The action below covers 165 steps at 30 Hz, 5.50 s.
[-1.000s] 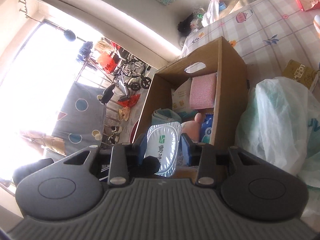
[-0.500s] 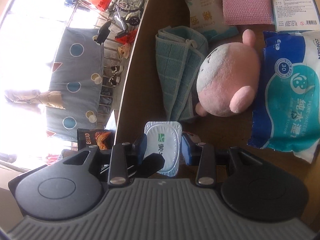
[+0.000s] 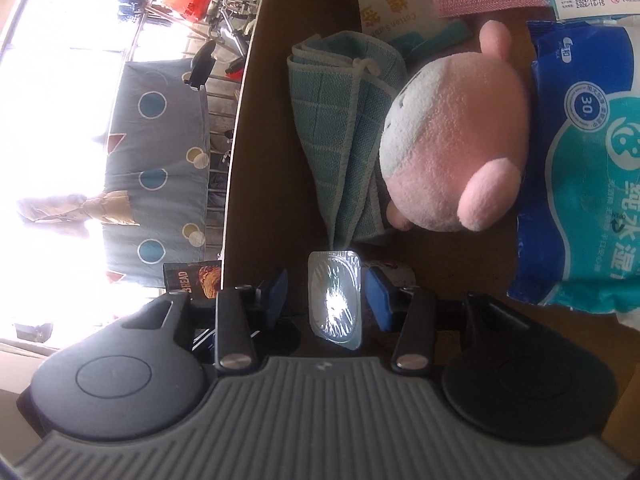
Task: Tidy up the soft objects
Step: 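Lower the yogurt cup into the box and open the right gripper, then move the right gripper to the green floral cloth on the bed, then grasp the green floral cloth with the right gripper while the left grasps the rolled towel, then carry the green cloth toward the box with the right gripper while the left lowers the towel in, then open the left gripper to release the towel while the right holds the green cloth, then lower the green cloth into the box and open the right gripper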
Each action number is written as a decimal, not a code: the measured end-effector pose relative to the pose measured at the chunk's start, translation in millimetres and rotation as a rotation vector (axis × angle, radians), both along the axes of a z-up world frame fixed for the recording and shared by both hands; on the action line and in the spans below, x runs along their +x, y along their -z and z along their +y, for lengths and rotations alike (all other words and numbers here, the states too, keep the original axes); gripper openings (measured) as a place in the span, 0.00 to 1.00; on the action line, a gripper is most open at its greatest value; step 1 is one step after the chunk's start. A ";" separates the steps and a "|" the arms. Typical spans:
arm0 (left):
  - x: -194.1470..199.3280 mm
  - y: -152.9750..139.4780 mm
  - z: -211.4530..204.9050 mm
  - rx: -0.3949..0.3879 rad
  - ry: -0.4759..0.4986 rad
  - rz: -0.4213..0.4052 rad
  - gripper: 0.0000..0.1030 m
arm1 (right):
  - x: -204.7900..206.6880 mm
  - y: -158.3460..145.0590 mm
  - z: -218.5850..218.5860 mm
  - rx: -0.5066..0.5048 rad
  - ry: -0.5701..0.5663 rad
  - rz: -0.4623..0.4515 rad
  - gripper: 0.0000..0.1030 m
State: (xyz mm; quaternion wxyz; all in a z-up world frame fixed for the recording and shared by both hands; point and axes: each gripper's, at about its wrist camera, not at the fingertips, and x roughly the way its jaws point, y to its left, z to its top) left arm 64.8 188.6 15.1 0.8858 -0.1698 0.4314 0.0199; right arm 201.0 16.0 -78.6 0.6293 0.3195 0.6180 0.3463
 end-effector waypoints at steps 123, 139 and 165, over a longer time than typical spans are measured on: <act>4.9 -33.8 8.7 -0.199 0.177 -0.107 0.43 | -104.6 -116.5 -41.3 -0.498 -0.065 -0.838 0.25; 2.6 -32.2 20.2 -0.126 0.132 -0.174 0.58 | -78.2 -98.5 -18.9 -0.577 -0.158 -0.793 0.52; 0.1 -32.1 61.1 -0.171 0.023 -0.206 0.63 | -3.7 -27.3 42.3 -0.387 -0.489 -0.309 0.45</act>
